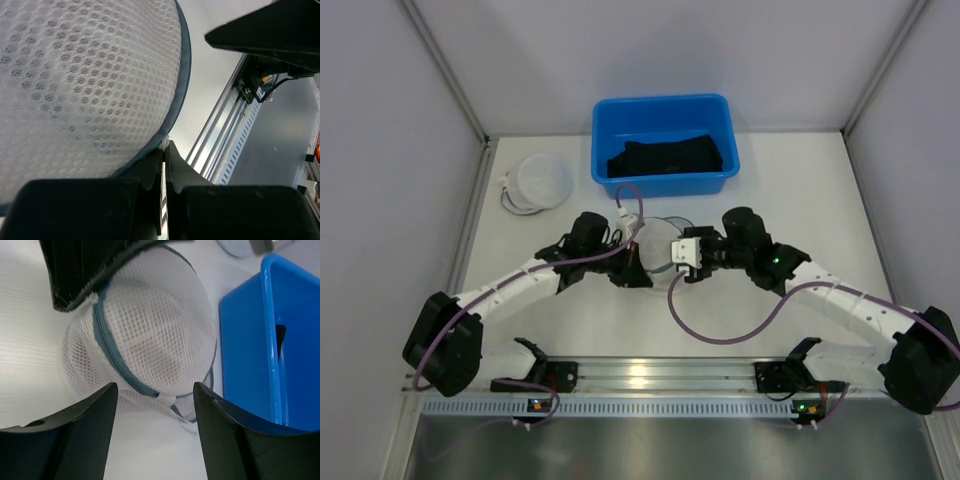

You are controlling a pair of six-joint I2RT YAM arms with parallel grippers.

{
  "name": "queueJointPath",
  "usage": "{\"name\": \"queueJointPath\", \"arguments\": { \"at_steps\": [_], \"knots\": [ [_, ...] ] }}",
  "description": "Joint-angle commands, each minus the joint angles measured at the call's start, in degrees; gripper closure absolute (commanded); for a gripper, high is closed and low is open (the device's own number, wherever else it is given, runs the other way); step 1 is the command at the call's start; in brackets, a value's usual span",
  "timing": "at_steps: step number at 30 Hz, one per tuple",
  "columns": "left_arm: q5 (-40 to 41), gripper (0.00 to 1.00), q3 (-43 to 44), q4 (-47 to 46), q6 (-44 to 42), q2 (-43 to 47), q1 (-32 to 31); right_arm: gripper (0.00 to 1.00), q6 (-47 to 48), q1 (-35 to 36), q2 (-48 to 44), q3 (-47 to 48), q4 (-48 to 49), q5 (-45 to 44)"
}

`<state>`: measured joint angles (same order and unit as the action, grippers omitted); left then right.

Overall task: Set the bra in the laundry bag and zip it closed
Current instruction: Zip the zipper on the laundry bag.

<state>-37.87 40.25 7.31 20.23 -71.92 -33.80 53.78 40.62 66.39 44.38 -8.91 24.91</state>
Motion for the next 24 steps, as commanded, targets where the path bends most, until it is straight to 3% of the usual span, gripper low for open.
{"name": "queueJointPath", "arguments": {
  "at_steps": [1,5,16,19,20,23,24],
  "knots": [
    [0.16,1.00,2.99,-3.88,1.04,-2.78,-2.23,0.38,-0.87,3.14,-4.07,1.94,-3.39,3.57],
    [-0.01,1.00,4.13,-5.55,2.97,-4.63,-3.20,0.42,0.54,7.53,-3.03,0.71,-2.70,2.87],
    [-3.62,1.00,3.52,-9.95,7.20,-5.07,-3.11,0.59,5.02,9.30,2.60,-2.54,5.29,-2.40],
    [-3.27,1.00,2.12,-9.42,6.58,-4.20,-2.85,0.74,3.26,9.30,2.96,-3.25,8.11,-5.48],
    [-3.27,1.00,1.85,-8.81,6.32,-3.41,-2.67,0.86,3.26,9.30,2.78,-3.42,8.29,-5.74],
    [-3.09,1.00,0.45,-7.67,5.09,-1.91,-1.62,1.00,3.96,9.13,1.55,-4.12,7.85,-6.45],
    [-3.00,1.00,0.27,-5.49,4.04,-0.86,-0.49,1.00,4.14,8.95,1.03,-4.39,7.77,-6.45]
  ]
}}
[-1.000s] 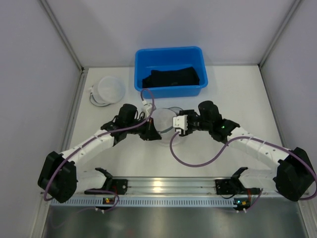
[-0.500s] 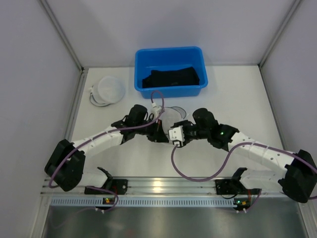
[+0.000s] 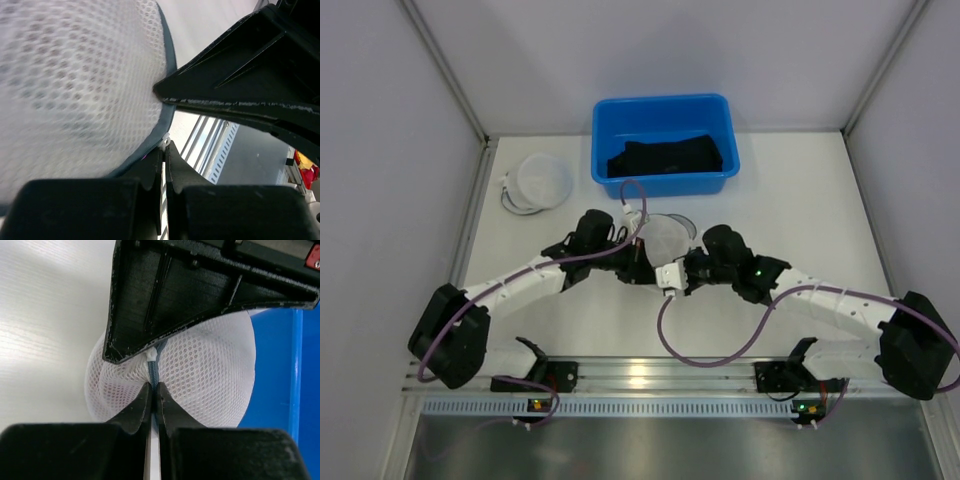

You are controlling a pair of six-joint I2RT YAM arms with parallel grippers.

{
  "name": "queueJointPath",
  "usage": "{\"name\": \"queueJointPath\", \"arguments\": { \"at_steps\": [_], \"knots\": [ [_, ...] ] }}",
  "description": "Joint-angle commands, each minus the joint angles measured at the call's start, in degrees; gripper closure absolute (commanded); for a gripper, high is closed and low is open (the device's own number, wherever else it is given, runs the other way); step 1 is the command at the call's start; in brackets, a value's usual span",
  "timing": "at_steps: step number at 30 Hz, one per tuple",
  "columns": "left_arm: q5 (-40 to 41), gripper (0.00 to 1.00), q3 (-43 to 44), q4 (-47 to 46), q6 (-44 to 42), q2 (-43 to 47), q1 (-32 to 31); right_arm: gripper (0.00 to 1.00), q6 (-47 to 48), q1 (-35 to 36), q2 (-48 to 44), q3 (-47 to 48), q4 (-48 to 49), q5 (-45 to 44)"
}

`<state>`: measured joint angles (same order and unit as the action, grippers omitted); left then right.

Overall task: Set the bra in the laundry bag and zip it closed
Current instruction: Zip the zipper on the laundry bag.

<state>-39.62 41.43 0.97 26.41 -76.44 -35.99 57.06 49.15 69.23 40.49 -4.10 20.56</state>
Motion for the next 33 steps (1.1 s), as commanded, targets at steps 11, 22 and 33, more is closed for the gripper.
{"name": "queueJointPath", "arguments": {
  "at_steps": [11,22,33],
  "knots": [
    [-3.27,1.00,-3.46,9.14,-12.00,7.54,11.91,0.99,5.08,-7.30,-4.11,-2.09,2.69,0.89],
    [-3.10,1.00,1.28,3.60,-4.89,2.97,4.53,0.36,2.97,-5.57,-6.03,4.69,-5.39,5.63],
    [-3.62,1.00,3.57,-0.18,-0.57,-0.37,1.27,0.50,3.76,0.51,-0.51,4.25,-3.38,4.41]
  ]
}}
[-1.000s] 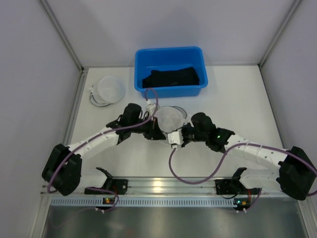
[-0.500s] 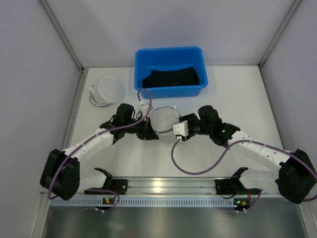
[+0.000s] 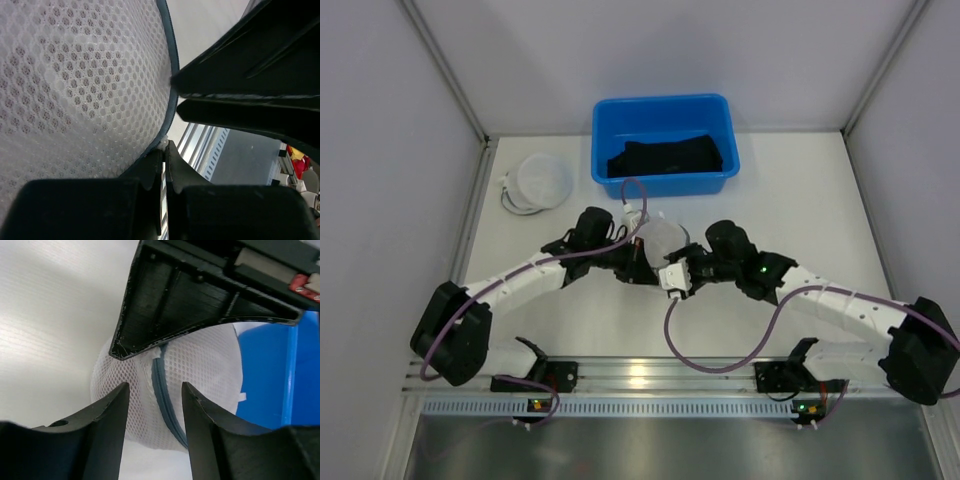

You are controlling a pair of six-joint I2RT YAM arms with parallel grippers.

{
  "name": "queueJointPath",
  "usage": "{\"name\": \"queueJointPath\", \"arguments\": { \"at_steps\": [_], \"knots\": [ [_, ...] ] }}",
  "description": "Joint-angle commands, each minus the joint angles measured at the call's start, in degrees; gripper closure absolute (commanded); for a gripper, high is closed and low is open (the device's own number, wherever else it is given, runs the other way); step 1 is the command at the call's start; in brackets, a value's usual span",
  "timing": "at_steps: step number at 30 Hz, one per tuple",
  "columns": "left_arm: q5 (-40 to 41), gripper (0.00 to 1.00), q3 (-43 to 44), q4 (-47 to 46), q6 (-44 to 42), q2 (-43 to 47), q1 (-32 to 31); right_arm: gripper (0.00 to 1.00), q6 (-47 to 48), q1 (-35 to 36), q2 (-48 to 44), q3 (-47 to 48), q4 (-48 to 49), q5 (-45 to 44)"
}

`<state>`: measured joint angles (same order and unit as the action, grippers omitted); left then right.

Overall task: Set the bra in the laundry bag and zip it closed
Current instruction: Zip the zipper on the laundry bag.

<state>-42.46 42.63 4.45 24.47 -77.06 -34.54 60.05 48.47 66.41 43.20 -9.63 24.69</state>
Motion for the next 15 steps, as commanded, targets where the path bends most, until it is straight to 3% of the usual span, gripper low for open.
{"name": "queueJointPath", "arguments": {
  "at_steps": [1,2,4,5,8,15],
  "knots": [
    [-0.96,1.00,2.11,-3.66,1.37,0.33,-0.17,0.54,1.12,1.10,3.71,1.19,3.20,-0.51],
    [-1.13,1.00,1.84,-3.66,1.28,0.85,-0.17,0.62,1.29,1.02,4.16,0.92,5.65,-1.74],
    [-0.79,1.00,0.96,-3.05,1.11,1.56,-0.17,0.69,2.26,0.49,4.60,-0.04,7.34,-2.01],
    [-0.35,1.00,0.79,-1.48,0.41,2.52,-0.17,0.80,2.61,0.40,4.69,-0.22,7.78,-2.53],
    [0.01,1.00,-0.35,1.69,-0.91,5.06,0.79,0.97,2.79,-0.21,4.43,-0.31,8.31,-3.24],
    [-0.34,1.00,-3.17,10.48,-6.80,9.29,10.18,1.00,4.19,-5.31,2.23,-1.01,6.91,-0.17]
  ]
}}
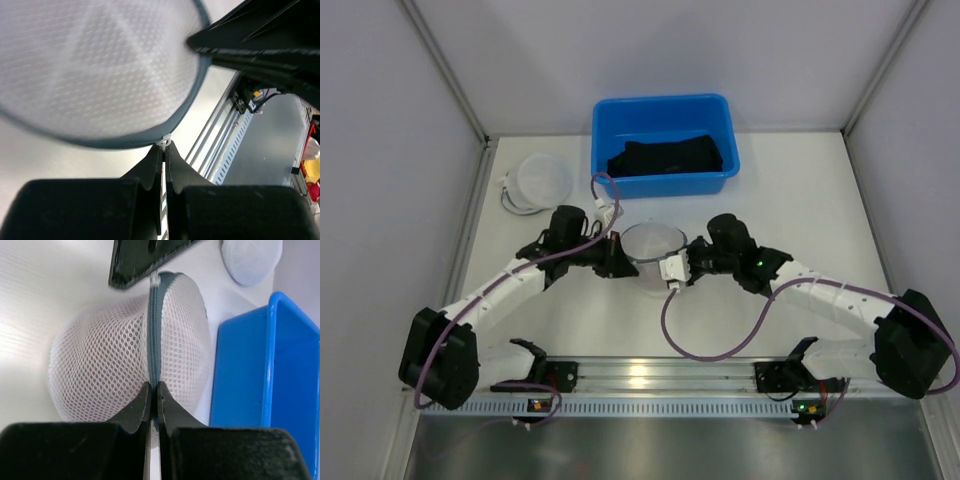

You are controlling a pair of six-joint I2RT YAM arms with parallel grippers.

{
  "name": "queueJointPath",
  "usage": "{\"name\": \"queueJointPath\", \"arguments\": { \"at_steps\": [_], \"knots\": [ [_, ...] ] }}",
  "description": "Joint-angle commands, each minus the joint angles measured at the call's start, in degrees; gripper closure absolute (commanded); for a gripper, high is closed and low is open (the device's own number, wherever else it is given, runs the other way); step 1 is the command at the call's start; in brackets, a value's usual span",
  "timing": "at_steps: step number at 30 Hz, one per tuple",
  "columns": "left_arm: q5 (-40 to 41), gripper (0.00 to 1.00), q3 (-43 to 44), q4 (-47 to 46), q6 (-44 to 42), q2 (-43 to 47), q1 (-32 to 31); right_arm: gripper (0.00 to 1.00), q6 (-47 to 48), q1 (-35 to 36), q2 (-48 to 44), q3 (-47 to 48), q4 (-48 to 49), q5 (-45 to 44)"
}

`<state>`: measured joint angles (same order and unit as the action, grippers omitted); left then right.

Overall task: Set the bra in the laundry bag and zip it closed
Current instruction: Zip the zipper on the laundry bag.

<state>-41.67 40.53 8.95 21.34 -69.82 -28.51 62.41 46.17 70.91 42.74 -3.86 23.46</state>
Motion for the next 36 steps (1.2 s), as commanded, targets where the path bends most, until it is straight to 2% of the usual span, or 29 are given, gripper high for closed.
{"name": "queueJointPath", "arguments": {
  "at_steps": [1,2,4,6,7,10,14,19,24,27,30,33,36],
  "knots": [
    [-1.48,1.00,-0.72,6.51,-4.20,1.80,5.65,1.00,2.79,-4.67,-2.53,-0.81,1.13,1.58],
    [-1.92,1.00,-0.28,7.13,-5.25,1.45,7.84,1.00,3.41,-5.47,-2.54,-0.82,1.13,2.72],
    [-3.85,1.00,1.38,7.57,-5.09,0.13,8.30,1.00,4.56,-7.41,-1.92,-0.91,1.13,3.17],
    [-4.30,1.00,3.22,7.40,-4.03,-0.84,8.04,0.92,4.47,-7.94,-0.52,0.66,0.26,2.90],
    [-4.30,1.00,3.84,7.40,-4.03,-2.15,6.99,0.74,3.78,-7.94,-0.08,1.55,-0.27,2.73],
    [-4.56,1.00,5.78,5.48,-2.89,-3.74,4.71,0.47,1.49,-7.94,0.37,4.45,-2.47,3.08],
    [-3.68,1.00,7.28,1.61,0.71,-5.58,0.92,0.44,0.26,-6.71,-1.65,5.77,-4.57,4.39],
    [-2.28,1.00,8.60,-3.49,6.15,-8.13,-3.47,0.45,-2.03,-1.71,-4.64,5.07,-5.28,5.19],
    [-1.40,1.00,11.14,-5.43,7.75,-10.42,-5.76,0.51,-0.89,-0.12,-2.63,3.93,-5.11,4.49],
    [-1.57,1.00,11.85,-5.43,8.36,-11.04,-5.76,0.60,-0.54,-0.12,-1.75,3.23,-3.44,3.96],
    [-0.96,1.00,11.76,-5.43,8.80,-11.04,-5.85,0.73,-0.36,-0.21,-0.60,3.40,-2.03,2.73],
    [-0.69,1.00,11.23,-5.17,8.45,-9.99,-5.59,0.94,-0.63,-0.82,0.10,4.02,-1.77,2.11],
    [0.53,1.00,11.06,-2.02,7.05,-8.14,-4.71,1.00,-0.27,-1.87,-0.77,3.75,-1.42,2.20]
  ]
}}
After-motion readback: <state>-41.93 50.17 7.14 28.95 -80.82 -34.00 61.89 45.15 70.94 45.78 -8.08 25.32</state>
